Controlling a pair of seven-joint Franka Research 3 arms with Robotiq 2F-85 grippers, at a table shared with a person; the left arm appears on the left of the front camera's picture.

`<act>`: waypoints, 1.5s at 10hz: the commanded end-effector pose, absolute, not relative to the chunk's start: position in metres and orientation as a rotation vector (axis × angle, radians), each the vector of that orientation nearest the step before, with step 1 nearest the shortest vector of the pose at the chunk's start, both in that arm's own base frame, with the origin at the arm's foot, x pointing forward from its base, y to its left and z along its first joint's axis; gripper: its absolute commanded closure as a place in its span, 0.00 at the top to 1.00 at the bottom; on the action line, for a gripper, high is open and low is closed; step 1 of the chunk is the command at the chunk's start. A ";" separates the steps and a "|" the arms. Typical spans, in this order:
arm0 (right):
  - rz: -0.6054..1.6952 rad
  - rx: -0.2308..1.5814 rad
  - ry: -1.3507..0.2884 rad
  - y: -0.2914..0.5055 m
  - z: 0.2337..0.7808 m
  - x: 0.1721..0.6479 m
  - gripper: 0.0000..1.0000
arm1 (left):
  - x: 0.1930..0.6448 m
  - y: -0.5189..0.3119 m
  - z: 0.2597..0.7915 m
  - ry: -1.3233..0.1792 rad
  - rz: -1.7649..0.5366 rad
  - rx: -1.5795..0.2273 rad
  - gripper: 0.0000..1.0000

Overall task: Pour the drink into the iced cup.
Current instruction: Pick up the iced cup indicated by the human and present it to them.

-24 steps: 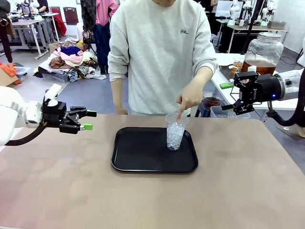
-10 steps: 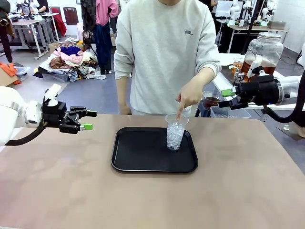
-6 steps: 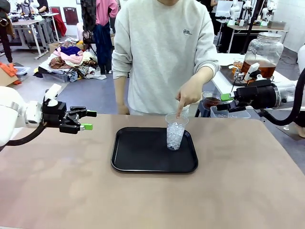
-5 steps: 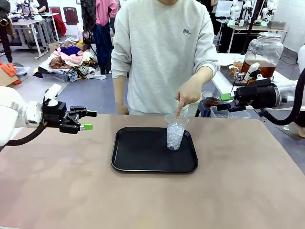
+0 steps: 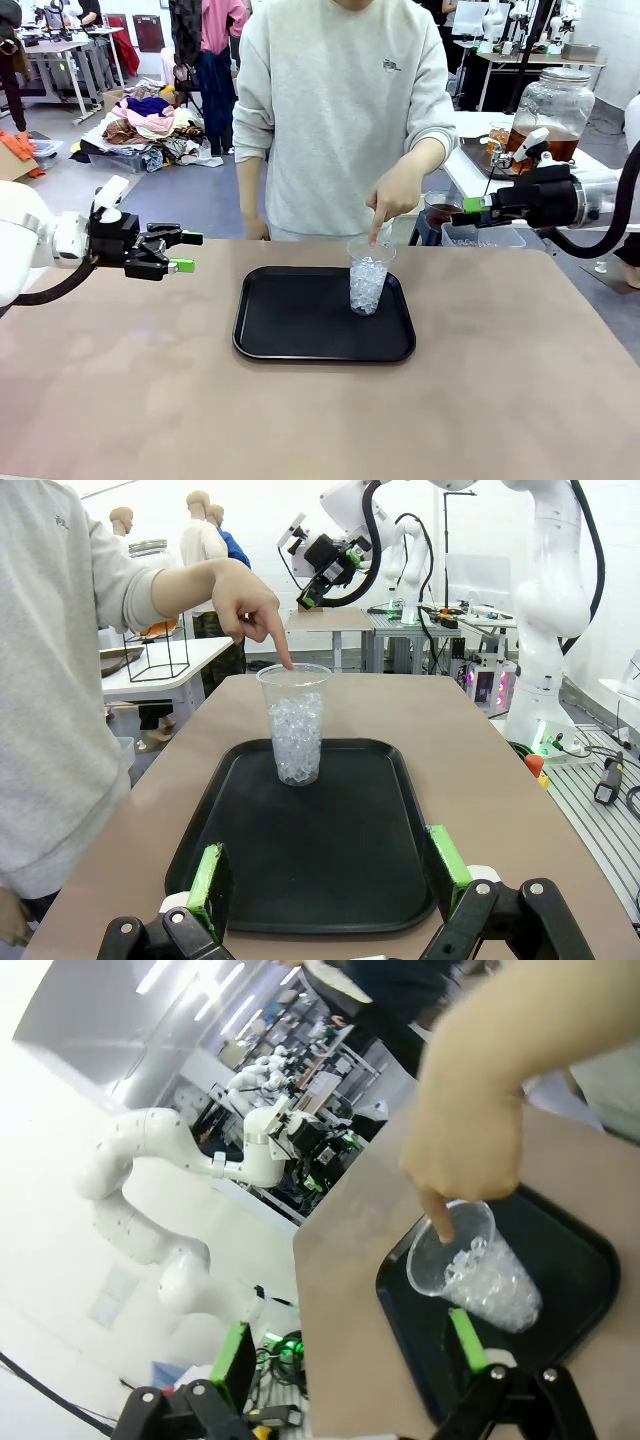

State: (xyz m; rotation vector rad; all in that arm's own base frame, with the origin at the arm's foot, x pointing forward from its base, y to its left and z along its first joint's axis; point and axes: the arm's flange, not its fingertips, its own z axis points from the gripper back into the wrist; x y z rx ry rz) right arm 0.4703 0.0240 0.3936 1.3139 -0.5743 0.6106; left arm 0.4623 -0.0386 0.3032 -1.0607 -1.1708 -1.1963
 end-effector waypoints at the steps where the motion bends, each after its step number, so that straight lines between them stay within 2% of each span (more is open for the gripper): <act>1: 0.759 1.339 -0.714 0.027 0.367 0.480 1.00 | 0.463 -0.040 0.305 -1.177 -1.193 -1.065 1.00; 4: 0.966 1.291 -0.892 0.032 0.345 0.476 1.00 | 0.463 -0.040 0.305 -1.177 -1.193 -1.065 1.00; 6: 1.018 1.253 -0.977 0.035 0.333 0.476 1.00 | 0.463 -0.040 0.305 -1.177 -1.193 -1.065 1.00; 13: 1.036 1.241 -0.938 0.032 0.328 0.473 1.00 | 0.463 -0.040 0.305 -1.177 -1.193 -1.065 1.00; 15: 1.090 1.176 -1.065 0.041 0.317 0.479 1.00 | 0.463 -0.040 0.305 -1.177 -1.193 -1.065 1.00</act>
